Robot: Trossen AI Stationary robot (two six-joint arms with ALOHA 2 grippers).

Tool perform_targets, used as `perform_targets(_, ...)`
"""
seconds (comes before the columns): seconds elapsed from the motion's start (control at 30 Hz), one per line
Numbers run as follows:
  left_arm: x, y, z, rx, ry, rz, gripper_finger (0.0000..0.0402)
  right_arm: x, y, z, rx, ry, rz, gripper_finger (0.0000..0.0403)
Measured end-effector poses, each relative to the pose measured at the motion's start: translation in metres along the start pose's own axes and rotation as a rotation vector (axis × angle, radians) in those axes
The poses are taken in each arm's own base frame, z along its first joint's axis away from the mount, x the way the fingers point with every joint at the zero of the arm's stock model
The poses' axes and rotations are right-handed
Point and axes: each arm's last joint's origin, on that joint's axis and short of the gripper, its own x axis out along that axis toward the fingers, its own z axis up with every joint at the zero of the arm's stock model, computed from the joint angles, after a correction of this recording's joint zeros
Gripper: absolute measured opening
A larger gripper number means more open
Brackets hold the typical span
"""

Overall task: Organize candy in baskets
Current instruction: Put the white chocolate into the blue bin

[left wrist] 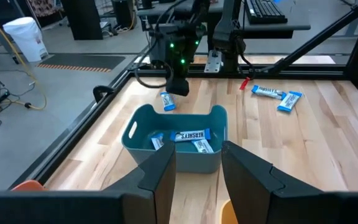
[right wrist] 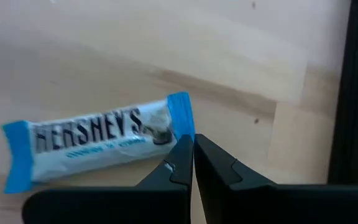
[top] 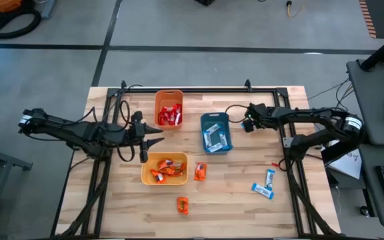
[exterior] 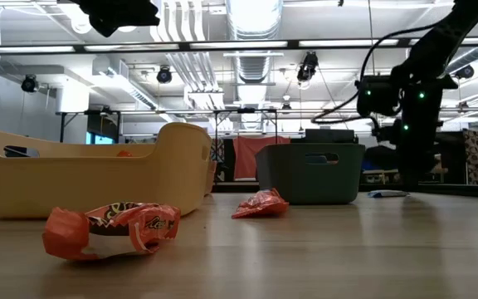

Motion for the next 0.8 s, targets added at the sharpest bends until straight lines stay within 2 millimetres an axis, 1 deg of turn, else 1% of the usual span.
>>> perform_targets(0.13,0.000,0.000,0.000,0.000,-0.001,0.000,0.0113,0.003,0.000,-0.005,0.012,0.030,0.018,0.0009)
perform_targets(0.27,0.000,0.000,0.000,0.000,-0.001,0.000,0.0113,0.000,0.004,-0.009,-0.004,0.056,0.074,0.0009)
perform_targets(0.4,0.000,0.000,0.000,0.000,-0.001,0.000,0.0113,-0.009,0.012,-0.014,-0.013,0.103,0.191,0.0009)
perform_targets(0.47,0.000,0.000,0.000,0.000,-0.001,0.000,0.0113,-0.015,0.017,-0.016,-0.017,0.110,0.221,0.0009)
perform_targets(0.67,0.000,0.000,0.000,0.000,-0.001,0.000,0.0113,-0.034,0.021,-0.019,-0.038,0.136,0.213,0.0009)
perform_targets(0.8,0.000,0.000,0.000,0.001,0.002,0.001,0.0113,-0.037,0.023,-0.016,-0.025,0.070,0.225,0.0009)
